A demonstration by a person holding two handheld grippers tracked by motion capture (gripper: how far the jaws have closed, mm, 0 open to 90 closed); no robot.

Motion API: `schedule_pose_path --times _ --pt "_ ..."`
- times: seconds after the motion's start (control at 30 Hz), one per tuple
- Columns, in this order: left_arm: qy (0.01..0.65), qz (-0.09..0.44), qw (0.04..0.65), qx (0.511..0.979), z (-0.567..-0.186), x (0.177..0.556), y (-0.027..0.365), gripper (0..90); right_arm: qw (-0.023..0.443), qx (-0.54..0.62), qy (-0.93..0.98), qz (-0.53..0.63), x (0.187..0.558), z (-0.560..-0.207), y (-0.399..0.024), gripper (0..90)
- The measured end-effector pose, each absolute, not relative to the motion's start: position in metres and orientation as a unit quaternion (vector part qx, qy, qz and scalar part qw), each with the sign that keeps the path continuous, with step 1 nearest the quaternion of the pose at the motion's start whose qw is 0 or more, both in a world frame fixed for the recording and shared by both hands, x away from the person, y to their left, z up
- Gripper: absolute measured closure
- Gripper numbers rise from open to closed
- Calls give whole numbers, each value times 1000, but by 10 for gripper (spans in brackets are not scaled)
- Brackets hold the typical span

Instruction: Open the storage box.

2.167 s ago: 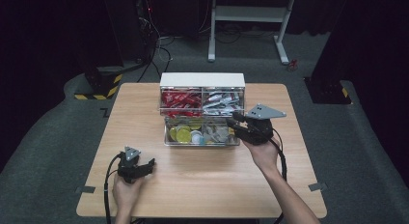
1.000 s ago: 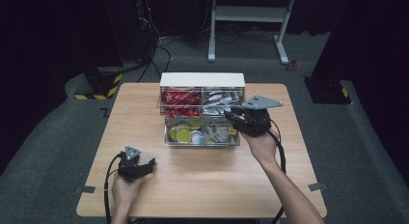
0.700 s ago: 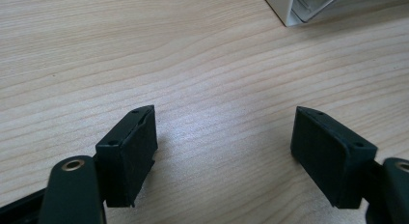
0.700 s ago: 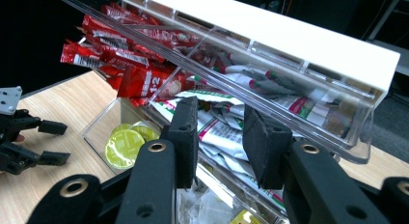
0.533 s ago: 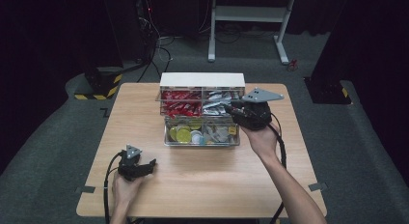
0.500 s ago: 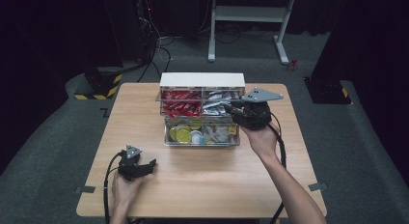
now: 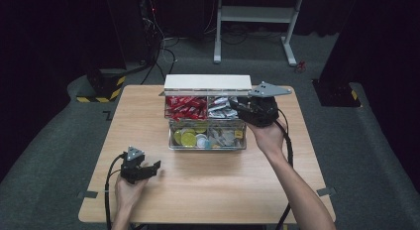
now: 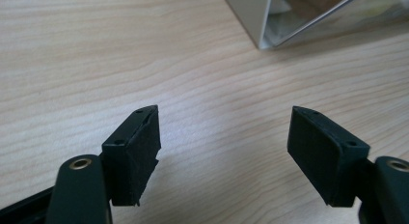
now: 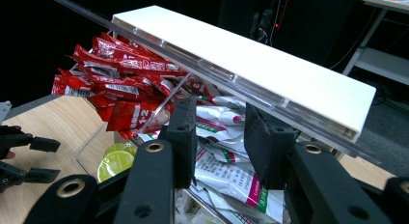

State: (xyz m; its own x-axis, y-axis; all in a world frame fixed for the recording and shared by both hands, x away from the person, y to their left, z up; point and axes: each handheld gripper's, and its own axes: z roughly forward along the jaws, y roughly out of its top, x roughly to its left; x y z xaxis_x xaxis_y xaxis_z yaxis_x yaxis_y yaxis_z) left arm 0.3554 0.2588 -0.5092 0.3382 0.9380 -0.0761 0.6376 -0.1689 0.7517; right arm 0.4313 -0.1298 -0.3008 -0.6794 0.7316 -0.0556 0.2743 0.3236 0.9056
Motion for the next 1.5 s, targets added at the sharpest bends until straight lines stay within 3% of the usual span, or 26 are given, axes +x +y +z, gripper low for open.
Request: schedule_pose_path --times 0.83,1.5 --pt "498 201 433 724 -472 360 254 338 238 332 773 486 438 -292 -129 649" --pt "453 205 482 721 -408 367 249 366 244 336 773 480 443 -287 -127 648"
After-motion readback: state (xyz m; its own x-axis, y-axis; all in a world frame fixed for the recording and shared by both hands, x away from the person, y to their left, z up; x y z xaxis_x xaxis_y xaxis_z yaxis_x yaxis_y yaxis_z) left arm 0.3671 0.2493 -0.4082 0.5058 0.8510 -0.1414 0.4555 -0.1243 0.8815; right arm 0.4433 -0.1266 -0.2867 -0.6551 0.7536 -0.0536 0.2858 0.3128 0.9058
